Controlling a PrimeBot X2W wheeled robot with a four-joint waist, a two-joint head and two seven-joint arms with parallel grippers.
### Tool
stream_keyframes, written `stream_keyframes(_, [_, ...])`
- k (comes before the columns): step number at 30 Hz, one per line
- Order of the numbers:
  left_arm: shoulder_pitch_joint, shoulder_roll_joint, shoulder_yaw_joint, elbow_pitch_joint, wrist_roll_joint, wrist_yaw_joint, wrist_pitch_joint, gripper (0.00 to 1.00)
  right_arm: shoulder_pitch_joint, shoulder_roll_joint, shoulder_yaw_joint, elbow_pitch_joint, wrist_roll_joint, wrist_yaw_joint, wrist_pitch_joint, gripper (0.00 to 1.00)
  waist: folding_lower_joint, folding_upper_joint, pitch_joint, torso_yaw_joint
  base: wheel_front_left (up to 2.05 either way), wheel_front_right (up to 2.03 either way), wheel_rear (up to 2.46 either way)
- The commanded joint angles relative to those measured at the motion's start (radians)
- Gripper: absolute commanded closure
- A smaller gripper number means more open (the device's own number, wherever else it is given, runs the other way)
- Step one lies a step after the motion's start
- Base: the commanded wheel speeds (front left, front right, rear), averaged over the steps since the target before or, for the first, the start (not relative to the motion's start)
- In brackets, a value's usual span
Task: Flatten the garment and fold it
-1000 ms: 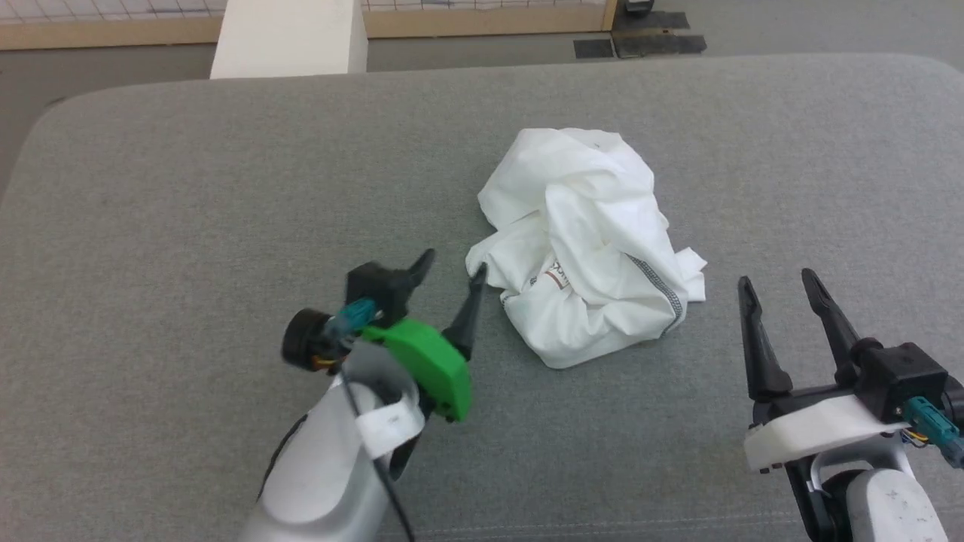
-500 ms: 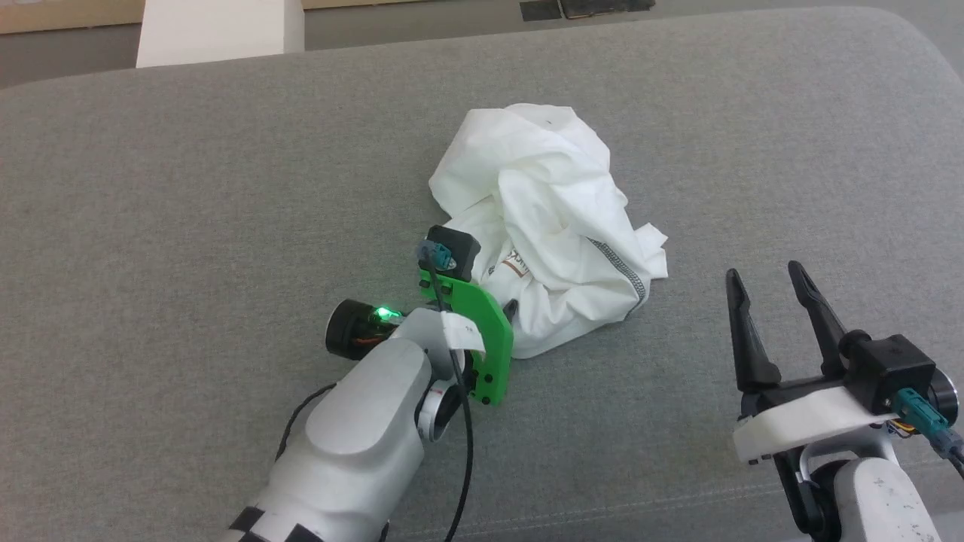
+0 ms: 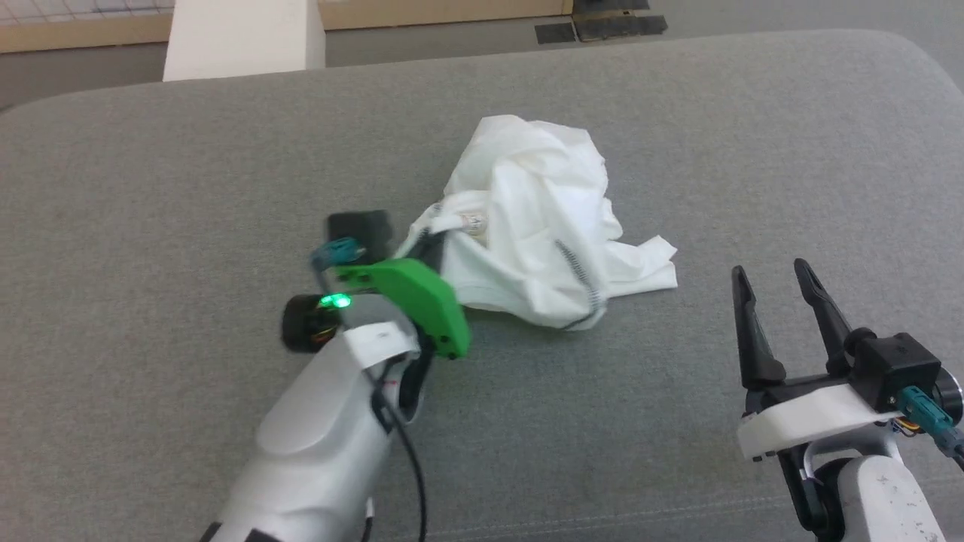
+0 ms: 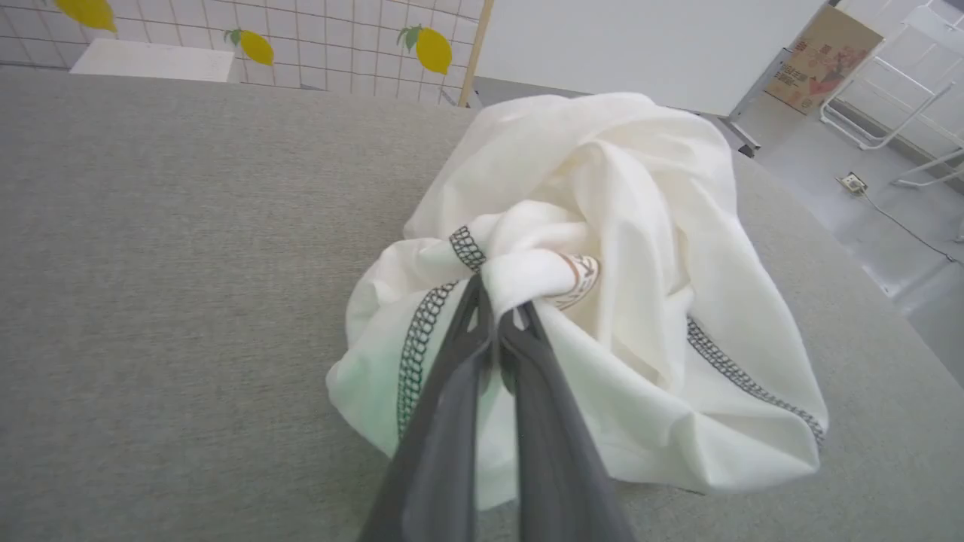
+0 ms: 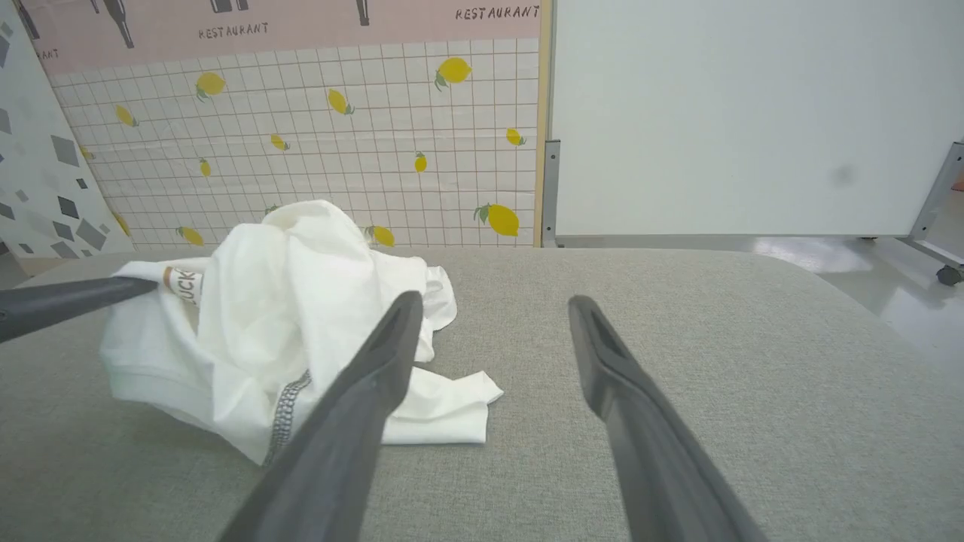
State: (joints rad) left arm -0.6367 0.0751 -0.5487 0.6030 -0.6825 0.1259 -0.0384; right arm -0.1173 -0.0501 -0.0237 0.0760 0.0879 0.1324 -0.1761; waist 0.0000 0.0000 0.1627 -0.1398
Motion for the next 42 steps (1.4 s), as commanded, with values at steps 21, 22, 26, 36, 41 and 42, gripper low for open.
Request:
stream_keyframes(21, [0.473, 0.232, 0.239, -0.422, -0.024, 0.149, -0.214, 0.00, 0.037, 0.000, 0.037, -0.049, -0.022, -0.002, 0.046, 0.00, 0.0000, 0.0000, -0.049, 0.143, 0.00, 0.00, 0.00])
stream_keyframes(22, [0.475, 0.229, 0.252, -0.439, -0.003, 0.147, -0.219, 0.00, 0.032, 0.000, 0.051, -0.050, -0.023, -0.002, 0.053, 0.00, 0.0000, 0.0000, -0.045, 0.151, 0.00, 0.00, 0.00])
stream_keyframes(26, [0.499, 0.135, 0.380, -0.601, 0.195, 0.111, -0.223, 0.00, -0.053, -0.001, 0.211, -0.045, -0.013, -0.002, 0.146, 0.00, 0.0000, 0.0000, -0.006, 0.204, 0.00, 0.00, 0.00])
stream_keyframes(36, [0.498, -0.006, 0.505, -0.626, 0.347, -0.026, -0.223, 0.00, -0.268, -0.049, 0.424, 0.076, 0.098, -0.002, 0.549, 0.00, 0.0000, 0.0000, 0.075, 0.282, 0.00, 0.00, 0.00])
stream_keyframes(41, [0.480, -0.022, 0.524, -0.607, 0.362, -0.062, -0.223, 0.00, -0.310, -0.068, 0.458, 0.100, 0.159, -0.002, 0.705, 0.00, 0.0000, 0.0000, 0.098, 0.314, 0.00, 0.00, 0.00])
stream_keyframes(42, [0.479, -0.023, 0.526, -0.604, 0.362, -0.065, -0.223, 0.00, -0.312, -0.070, 0.461, 0.100, 0.168, -0.002, 0.725, 0.00, 0.0000, 0.0000, 0.100, 0.319, 0.00, 0.00, 0.00])
